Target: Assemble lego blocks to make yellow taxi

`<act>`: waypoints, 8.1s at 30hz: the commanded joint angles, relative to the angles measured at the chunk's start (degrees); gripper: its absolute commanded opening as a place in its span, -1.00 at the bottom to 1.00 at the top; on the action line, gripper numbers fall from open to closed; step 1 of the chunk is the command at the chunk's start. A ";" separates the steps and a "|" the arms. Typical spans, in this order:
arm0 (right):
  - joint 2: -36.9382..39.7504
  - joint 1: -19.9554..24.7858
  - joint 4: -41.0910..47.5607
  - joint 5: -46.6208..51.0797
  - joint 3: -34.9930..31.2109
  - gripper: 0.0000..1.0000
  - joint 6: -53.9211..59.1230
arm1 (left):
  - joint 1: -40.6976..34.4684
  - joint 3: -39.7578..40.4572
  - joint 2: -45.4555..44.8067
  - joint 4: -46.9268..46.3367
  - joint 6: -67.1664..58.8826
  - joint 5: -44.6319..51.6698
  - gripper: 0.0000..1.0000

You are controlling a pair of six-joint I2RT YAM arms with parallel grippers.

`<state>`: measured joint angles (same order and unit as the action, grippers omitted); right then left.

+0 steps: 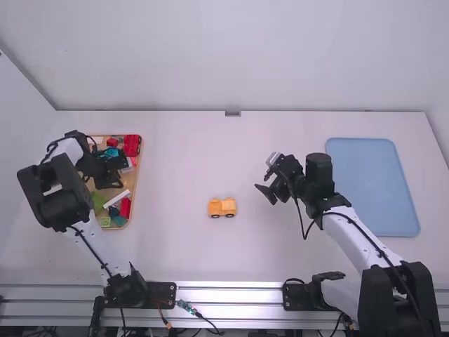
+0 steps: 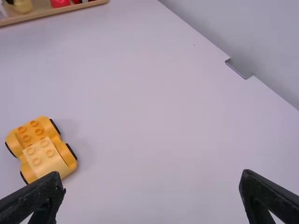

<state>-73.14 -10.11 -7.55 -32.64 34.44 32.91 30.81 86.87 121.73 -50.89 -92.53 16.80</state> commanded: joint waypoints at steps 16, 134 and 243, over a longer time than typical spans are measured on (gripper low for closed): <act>0.63 0.04 -0.15 -0.50 1.22 0.98 -0.11 | -5.55 16.26 0.33 -13.96 15.82 6.21 -0.96; -28.70 -11.15 -12.68 -21.22 0.98 0.98 14.93 | -28.11 -46.60 -16.06 46.32 10.40 39.26 0.82; -51.93 -15.82 -31.08 -21.57 7.56 -0.25 8.02 | -37.33 -40.44 -15.73 43.70 18.66 41.66 -0.96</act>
<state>-123.59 -25.98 -39.42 -54.43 41.74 41.15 -5.45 45.98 107.02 -7.57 -74.52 58.59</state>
